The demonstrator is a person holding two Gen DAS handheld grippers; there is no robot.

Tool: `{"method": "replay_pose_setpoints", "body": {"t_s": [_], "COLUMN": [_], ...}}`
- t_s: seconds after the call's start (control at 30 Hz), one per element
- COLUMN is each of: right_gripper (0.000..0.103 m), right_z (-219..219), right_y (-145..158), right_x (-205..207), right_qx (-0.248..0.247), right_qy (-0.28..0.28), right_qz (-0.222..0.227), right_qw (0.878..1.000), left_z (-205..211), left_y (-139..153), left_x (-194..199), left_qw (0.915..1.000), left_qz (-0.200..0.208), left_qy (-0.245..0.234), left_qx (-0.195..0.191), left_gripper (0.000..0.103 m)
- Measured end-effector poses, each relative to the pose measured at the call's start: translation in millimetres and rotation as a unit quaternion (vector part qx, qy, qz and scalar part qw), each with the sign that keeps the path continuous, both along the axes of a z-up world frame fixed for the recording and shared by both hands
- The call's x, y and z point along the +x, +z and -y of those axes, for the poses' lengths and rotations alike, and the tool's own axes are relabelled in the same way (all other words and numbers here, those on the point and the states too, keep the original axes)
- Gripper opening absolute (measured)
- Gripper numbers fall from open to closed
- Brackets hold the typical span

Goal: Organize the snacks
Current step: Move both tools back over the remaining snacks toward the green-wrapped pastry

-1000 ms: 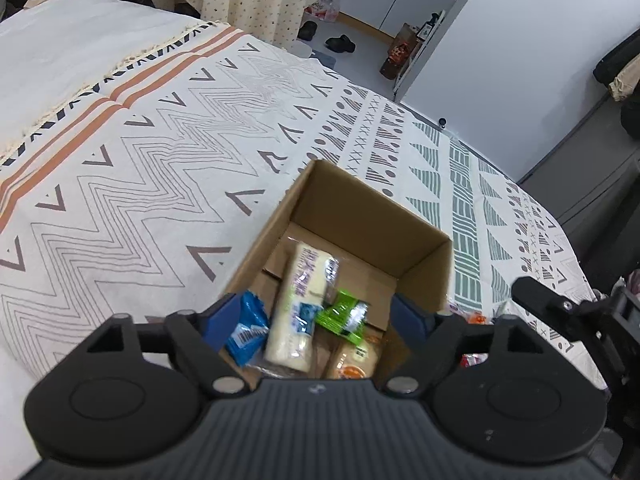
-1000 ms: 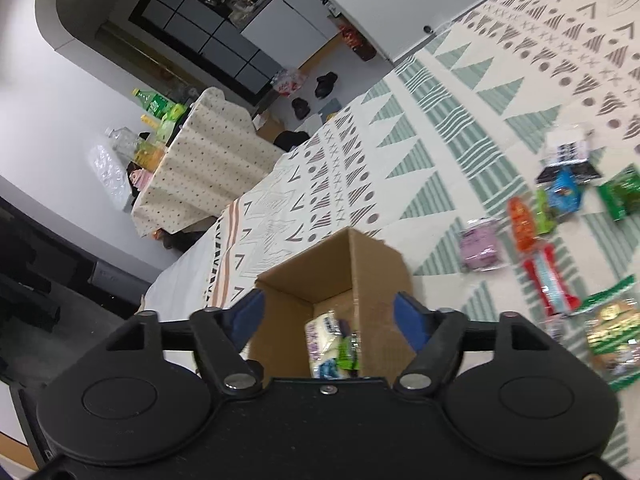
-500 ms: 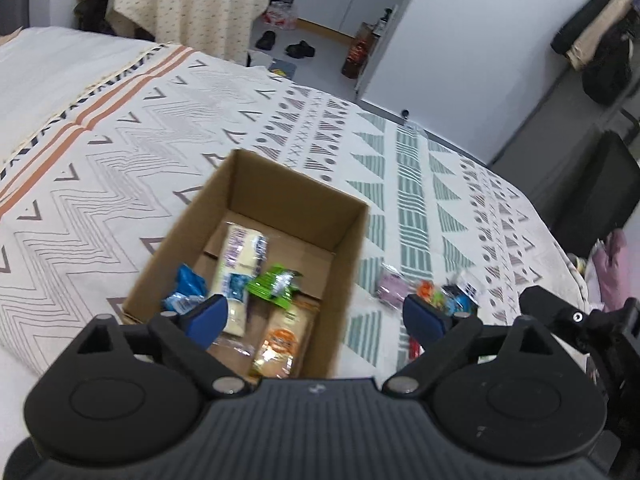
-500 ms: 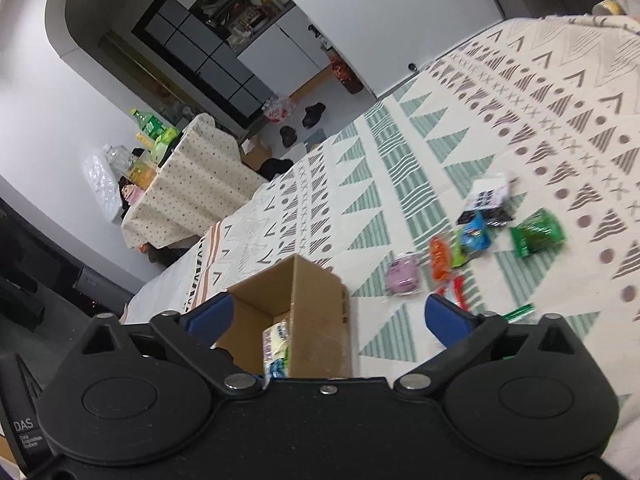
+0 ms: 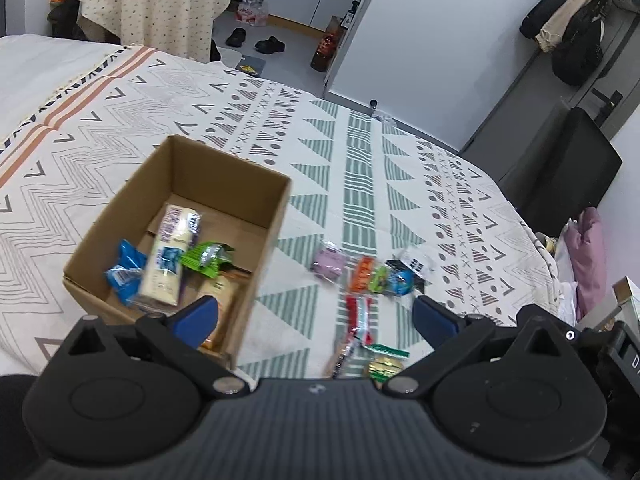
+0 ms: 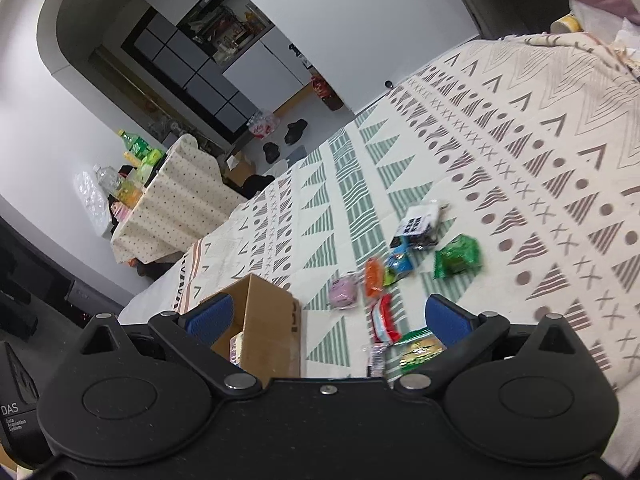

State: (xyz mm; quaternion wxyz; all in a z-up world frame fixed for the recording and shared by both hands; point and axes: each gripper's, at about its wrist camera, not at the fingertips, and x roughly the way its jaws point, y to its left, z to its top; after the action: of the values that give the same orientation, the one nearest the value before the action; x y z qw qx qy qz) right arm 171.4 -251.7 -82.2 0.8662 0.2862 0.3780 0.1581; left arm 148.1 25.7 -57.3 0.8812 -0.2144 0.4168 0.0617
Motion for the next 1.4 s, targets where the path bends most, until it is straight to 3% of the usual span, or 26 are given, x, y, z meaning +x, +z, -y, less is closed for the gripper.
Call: {"method": "replay_pose_setpoints", "body": {"t_s": [0.43, 0.77, 1.13, 1.4], "right_gripper": [0.103, 0.103, 0.083, 0.074], "right_z": [54.2, 72.1, 57.2, 44.3], "right_y": [5.6, -20.4, -65.3, -90.5], "right_x": [-3.4, 2.2, 19.3, 31.7], "right_qx": [-0.003, 0.002, 0.008, 0.018], "right_qy": [0.008, 0.019, 0.028, 0.025], "right_qz": [0.0, -0.029, -0.086, -0.121], "right_qw": [1.0, 0.999, 0.996, 0.992], "left_z": [47.6, 68.4, 73.5, 71.4], "left_y": [6.6, -11.6, -59.1, -94.2], "left_x": [-11.8, -2.5, 17.2, 34.4], "left_qw": [0.9999, 0.9998, 0.998, 0.9956], "left_qz": [0.002, -0.019, -0.061, -0.091], "left_qy": [-0.01, -0.006, -0.011, -0.018], "left_qx": [0.008, 0.008, -0.008, -0.012], "left_gripper": [0.102, 0.1, 0.07, 0.058]}}
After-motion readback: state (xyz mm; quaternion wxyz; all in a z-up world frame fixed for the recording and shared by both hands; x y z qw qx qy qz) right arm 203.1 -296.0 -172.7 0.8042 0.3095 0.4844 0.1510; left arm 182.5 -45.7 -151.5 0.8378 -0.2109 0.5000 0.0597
